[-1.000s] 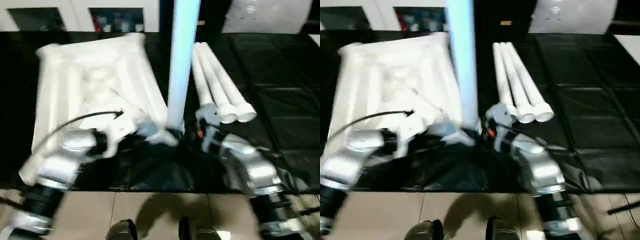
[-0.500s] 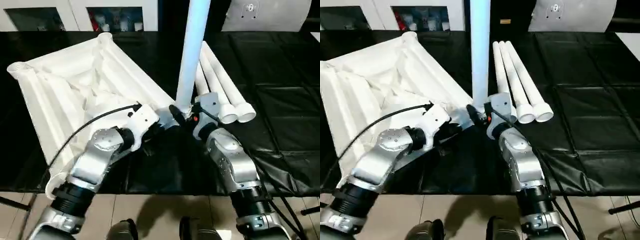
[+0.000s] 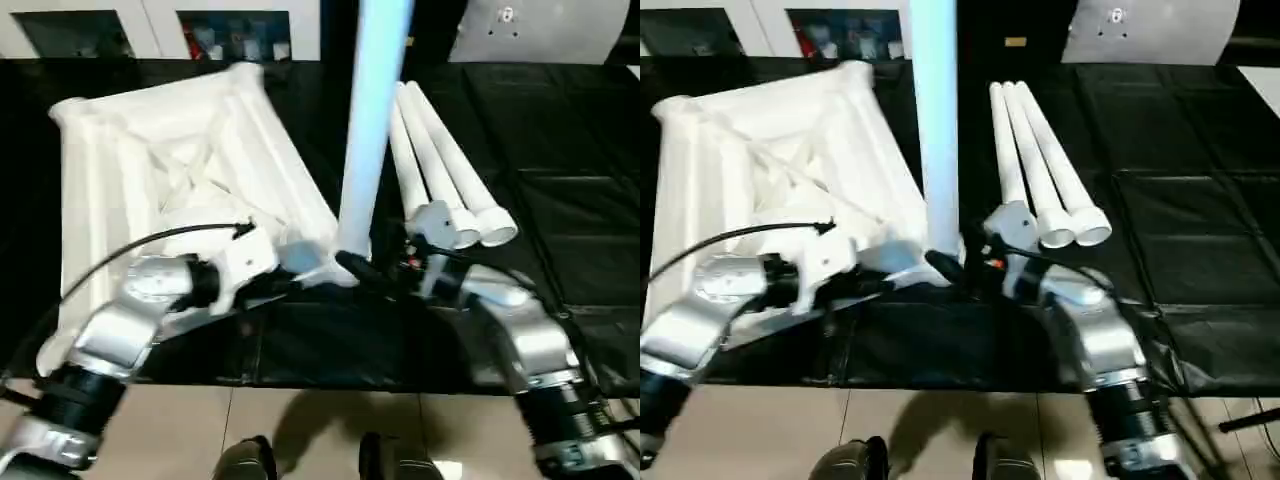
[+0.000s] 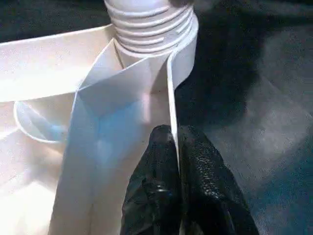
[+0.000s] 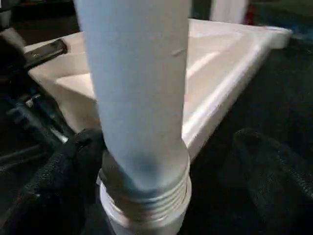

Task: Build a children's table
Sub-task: Rotate leg to tighten

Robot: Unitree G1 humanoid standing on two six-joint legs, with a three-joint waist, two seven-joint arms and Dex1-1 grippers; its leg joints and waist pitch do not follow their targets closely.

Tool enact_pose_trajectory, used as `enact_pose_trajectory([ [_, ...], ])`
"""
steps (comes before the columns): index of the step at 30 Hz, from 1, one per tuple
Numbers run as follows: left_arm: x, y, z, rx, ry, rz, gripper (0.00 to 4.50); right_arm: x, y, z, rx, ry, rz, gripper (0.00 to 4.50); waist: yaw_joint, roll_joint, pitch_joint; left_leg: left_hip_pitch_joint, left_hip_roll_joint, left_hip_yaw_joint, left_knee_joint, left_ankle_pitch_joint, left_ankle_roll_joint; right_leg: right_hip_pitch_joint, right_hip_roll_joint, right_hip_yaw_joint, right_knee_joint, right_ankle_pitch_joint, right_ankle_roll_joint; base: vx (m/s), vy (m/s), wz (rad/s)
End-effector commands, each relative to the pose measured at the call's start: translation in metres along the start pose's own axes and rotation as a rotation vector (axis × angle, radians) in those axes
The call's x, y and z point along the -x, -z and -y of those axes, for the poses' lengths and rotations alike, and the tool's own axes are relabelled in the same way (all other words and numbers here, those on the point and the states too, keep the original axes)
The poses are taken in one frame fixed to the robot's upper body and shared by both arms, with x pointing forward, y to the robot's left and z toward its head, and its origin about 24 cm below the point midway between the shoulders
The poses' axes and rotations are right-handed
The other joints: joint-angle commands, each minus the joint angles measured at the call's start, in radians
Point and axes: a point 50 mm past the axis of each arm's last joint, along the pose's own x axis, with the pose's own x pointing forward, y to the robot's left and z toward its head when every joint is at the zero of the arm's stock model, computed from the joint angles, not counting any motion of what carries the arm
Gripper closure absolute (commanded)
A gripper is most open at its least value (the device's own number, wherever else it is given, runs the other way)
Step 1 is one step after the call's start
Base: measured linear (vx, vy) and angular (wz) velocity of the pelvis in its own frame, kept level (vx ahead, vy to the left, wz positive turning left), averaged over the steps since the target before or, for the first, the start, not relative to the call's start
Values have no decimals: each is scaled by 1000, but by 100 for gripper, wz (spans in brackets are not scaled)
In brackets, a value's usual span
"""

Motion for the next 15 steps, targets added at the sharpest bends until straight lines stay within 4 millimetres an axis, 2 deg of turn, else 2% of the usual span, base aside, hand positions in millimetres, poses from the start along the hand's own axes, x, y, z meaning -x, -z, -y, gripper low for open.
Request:
enact_pose_trajectory([
  [1, -4, 3, 9, -51, 151, -32, 450, -1, 0, -6, 43, -161, -26, 7, -1, 1, -86, 12, 35, -1, -59, -152, 98, 66, -74, 55, -70, -163, -243, 0, 0, 0],
  [5, -3, 2, 7, -67, 181, -31, 450, -2, 0, -5, 57, -217, -41, 7, 9, -1, -89, 14, 39, 1, -58, -140, 98, 65, -76, 57, -65, -145, -256, 0, 0, 0],
  [8, -3, 2, 6, -90, 213, -41, 450, -5, -3, -4, 51, -244, -34, 43, 11, -1, -90, 15, 37, 1, -57, -132, 98, 64, -75, 57, -64, -135, -262, 0, 0, 0],
  [10, -3, 3, 6, -102, 236, -41, 450, -8, -3, -5, 50, -292, -44, 45, 12, -3, -93, 13, 37, 0, -56, -120, 103, 67, -75, 56, -60, -117, -264, 0, 0, 0],
  [15, -2, 3, 3, -110, 241, -41, 450, -7, -2, -6, 41, -353, -57, 92, 15, -4, -95, 12, 38, 1, -55, -113, 104, 68, -75, 55, -59, -109, -267, 0, 0, 0],
])
